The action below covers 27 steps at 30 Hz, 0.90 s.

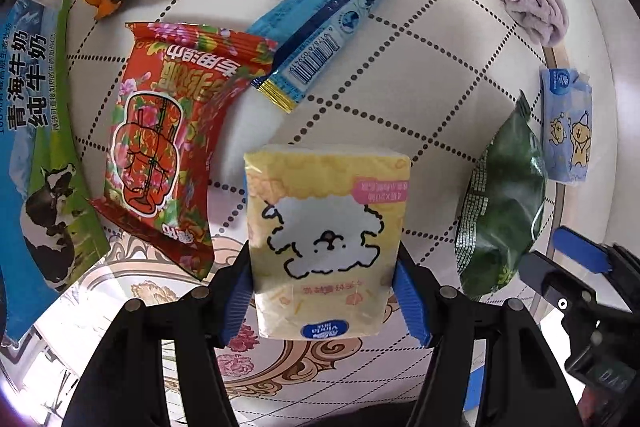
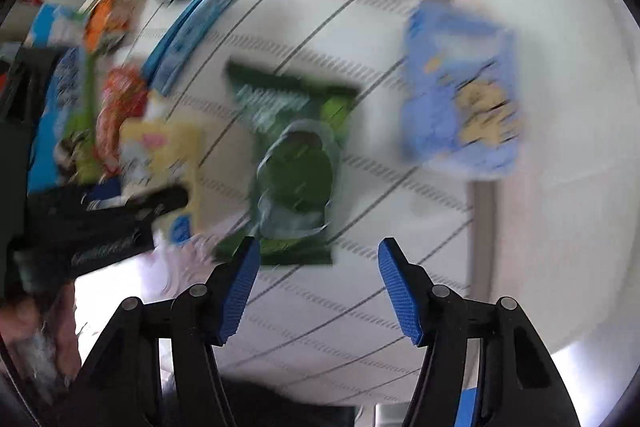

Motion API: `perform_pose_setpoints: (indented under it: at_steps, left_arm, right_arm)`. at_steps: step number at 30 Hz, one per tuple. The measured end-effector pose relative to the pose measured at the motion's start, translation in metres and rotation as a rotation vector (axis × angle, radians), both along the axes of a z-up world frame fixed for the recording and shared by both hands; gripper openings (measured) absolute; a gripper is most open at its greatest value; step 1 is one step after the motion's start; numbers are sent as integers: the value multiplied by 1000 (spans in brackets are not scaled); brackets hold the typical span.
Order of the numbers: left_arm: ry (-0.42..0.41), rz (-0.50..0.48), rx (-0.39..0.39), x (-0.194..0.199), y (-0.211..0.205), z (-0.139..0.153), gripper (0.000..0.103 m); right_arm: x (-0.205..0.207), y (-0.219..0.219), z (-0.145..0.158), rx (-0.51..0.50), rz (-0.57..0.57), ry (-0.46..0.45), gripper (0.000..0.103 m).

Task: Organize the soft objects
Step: 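Carry both packs into the box and open both tools to release them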

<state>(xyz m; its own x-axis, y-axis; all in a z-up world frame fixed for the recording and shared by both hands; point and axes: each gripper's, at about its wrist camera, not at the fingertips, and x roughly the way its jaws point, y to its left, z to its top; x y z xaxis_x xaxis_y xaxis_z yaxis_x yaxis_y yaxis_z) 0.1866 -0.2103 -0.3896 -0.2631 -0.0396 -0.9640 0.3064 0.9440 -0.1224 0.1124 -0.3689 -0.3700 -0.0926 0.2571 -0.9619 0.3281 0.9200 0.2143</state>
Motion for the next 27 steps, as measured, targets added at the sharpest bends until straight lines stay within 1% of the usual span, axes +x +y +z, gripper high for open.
perform_pose_setpoints:
  at_steps: [2,3,4,5,6,7,8,10,11,14,17,21,23,24,26,27]
  left_arm:
    - [7,9,-4,0,1,-6,63]
    - [10,14,-3,3,-2,-15,61]
    - [8,22,-4,-1,-1,-23,61]
    - [-9,28,-8,-3,1,-21,60]
    - [-17,24,2,-3,-4,-30,60]
    - [-29,26,8,-5,-2,-30,60]
    - [-43,37,4,-3,1,-30,60]
    - [-67,51,-2,-12,11,-14,60]
    - [-85,57,-4,-15,14,-7,60]
    - [-143,86,-32,-25,24,31,60]
    - [-241,135,-76,-30,47,87,60]
    - [-383,203,-122,-23,83,178,60]
    - [-435,223,-138,-15,105,216,60]
    - [-449,231,-138,-4,111,231,60]
    - [-476,245,-135,11,137,246,60]
    - [-487,255,-129,17,152,252,60]
  right_arm:
    - [7,-1,-9,47,-45,9,65]
    - [11,0,-17,50,-64,18,65]
    - [15,1,-23,42,-76,27,65]
    - [19,3,-32,47,-98,36,65]
    - [22,6,-36,44,-105,44,60]
    - [23,8,-39,39,-109,50,45]
    - [25,10,-40,38,-114,49,43]
    - [26,18,-36,12,-122,38,38]
    - [22,21,-29,-1,-121,24,37]
    - [14,34,-13,-9,-130,0,36]
    - [5,43,22,3,-126,-50,36]
    - [7,72,82,52,-76,-142,36]
    - [13,85,114,83,-39,-190,36]
    - [22,101,131,102,-8,-219,36]
    - [30,120,159,136,36,-263,36]
    - [46,145,173,151,73,-291,36]
